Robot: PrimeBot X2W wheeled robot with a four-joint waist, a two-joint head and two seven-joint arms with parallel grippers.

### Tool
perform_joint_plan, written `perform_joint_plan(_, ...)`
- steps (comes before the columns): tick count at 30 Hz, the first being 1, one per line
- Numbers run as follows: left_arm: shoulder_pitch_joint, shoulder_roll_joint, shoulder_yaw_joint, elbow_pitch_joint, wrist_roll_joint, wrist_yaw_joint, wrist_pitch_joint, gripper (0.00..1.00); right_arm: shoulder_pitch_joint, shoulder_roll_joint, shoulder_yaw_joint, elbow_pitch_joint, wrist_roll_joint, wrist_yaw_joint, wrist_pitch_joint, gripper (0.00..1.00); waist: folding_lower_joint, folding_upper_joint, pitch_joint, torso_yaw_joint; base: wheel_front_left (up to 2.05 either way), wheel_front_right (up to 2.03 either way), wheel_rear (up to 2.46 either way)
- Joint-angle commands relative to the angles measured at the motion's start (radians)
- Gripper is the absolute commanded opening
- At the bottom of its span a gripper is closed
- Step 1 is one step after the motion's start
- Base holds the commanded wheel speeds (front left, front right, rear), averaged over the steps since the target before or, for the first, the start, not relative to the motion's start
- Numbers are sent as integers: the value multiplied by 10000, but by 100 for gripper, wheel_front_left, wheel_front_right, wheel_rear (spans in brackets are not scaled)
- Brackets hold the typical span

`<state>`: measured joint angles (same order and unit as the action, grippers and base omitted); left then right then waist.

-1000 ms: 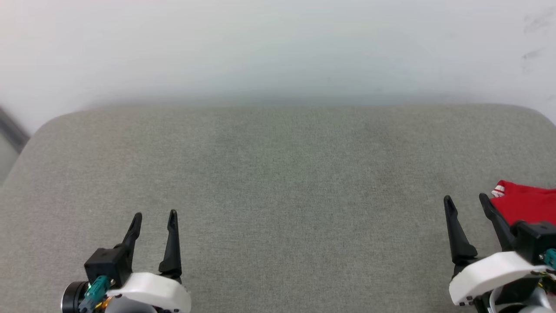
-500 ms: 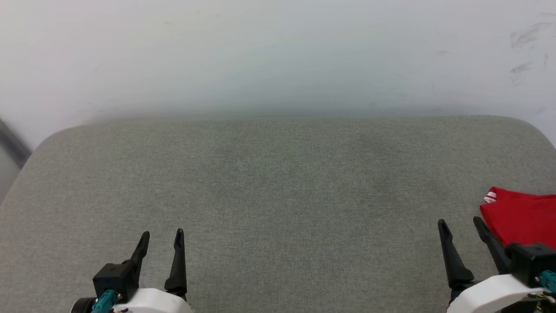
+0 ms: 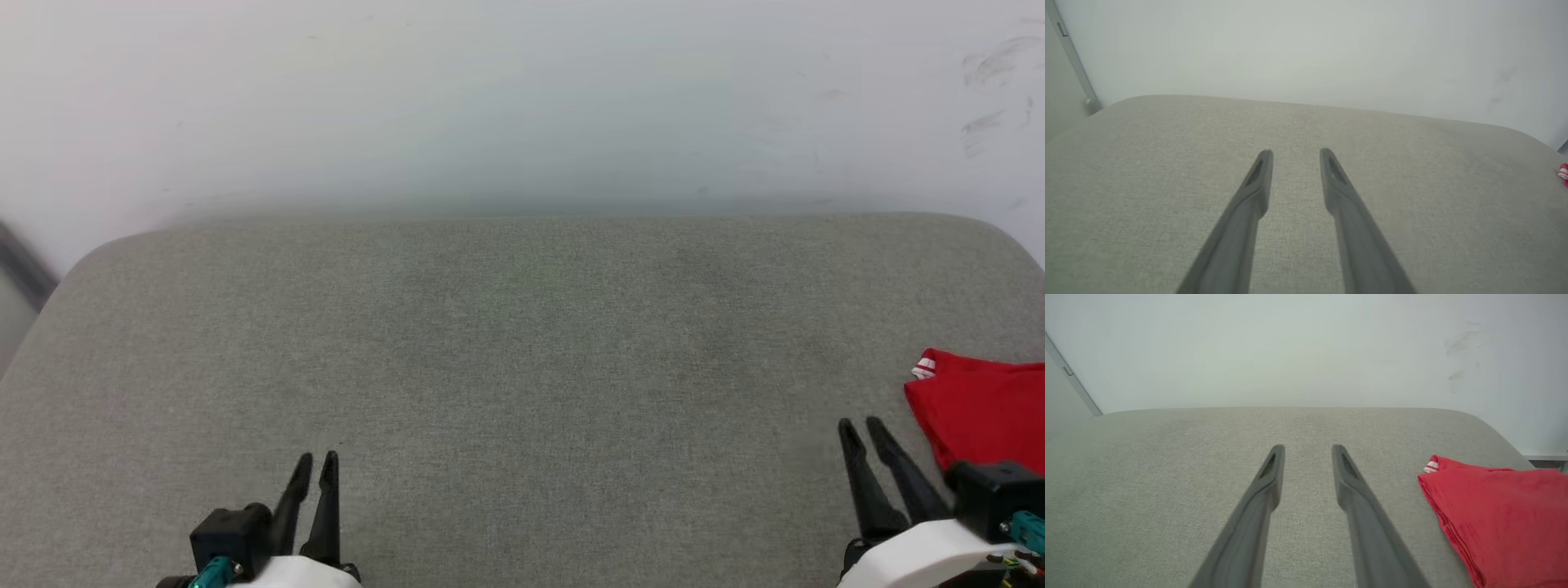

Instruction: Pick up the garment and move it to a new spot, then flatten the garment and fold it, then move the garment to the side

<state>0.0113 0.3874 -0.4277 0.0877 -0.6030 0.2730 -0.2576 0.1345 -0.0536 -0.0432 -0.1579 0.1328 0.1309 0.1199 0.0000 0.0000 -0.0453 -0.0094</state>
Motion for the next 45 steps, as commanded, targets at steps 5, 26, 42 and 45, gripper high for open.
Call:
perform_joint_plan(5, -72, -204, 357, 0, -715, -249, 219, 0, -137, -15, 7, 182, 1046, 0, -65, 0, 0, 0, 20, 4, 0, 0, 0)
perform_joint_plan(26, -442, -990, 1655, 509, -3350, -1302, 1103, 0, -811, -127, -56, 1243, 4927, -1, -170, 0, 0, 0, 100, 20, 0, 0, 0)
perform_joint_plan(42, -644, -1498, 2479, 746, -4956, -1945, 1663, 0, -1197, -157, -126, 1876, 7271, -1, -224, 0, 0, 0, 162, 32, 0, 0, 0)
perform_joint_plan(45, -680, -1591, 2624, 784, -5225, -2057, 1762, 0, -1269, -159, -141, 1987, 7666, -1, -224, 0, 0, 0, 174, 34, 0, 0, 0)
